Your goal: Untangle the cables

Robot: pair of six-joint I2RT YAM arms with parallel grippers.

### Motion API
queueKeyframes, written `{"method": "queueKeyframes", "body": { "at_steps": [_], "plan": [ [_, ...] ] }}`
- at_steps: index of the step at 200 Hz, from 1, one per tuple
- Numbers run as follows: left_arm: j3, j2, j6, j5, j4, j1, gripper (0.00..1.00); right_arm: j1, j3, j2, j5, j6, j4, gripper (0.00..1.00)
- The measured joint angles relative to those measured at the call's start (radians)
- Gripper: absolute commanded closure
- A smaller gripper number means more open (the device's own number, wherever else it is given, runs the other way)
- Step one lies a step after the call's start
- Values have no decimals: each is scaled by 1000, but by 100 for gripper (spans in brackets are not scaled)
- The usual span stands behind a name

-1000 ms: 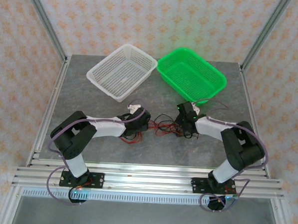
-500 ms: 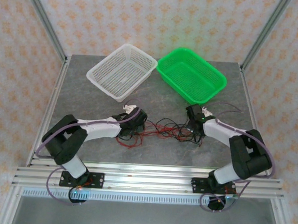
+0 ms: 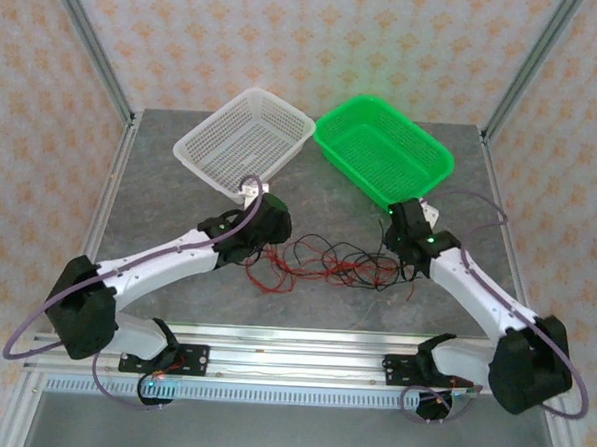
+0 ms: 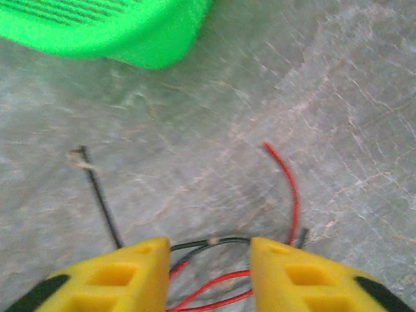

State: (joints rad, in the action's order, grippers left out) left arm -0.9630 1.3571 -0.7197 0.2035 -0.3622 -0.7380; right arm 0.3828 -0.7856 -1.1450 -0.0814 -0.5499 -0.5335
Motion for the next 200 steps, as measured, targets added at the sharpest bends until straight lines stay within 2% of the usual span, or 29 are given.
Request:
{"method": "queueKeyframes", "body": {
  "at_steps": [38,102,154,200],
  "plan": [
    [-2,-63,15,23,-29,0,37,12,-56,95,86,73,-34,42],
    [28,-145,41,25,-25,0,38,20,-128,34,56,122,-90,45],
    [68,-149,42,13,-8,0,38,26,-132,-2,228,124,11,46],
    [103,-187,42,14,-9,0,38,76,-168,-204,294,201,34,50]
  ]
}}
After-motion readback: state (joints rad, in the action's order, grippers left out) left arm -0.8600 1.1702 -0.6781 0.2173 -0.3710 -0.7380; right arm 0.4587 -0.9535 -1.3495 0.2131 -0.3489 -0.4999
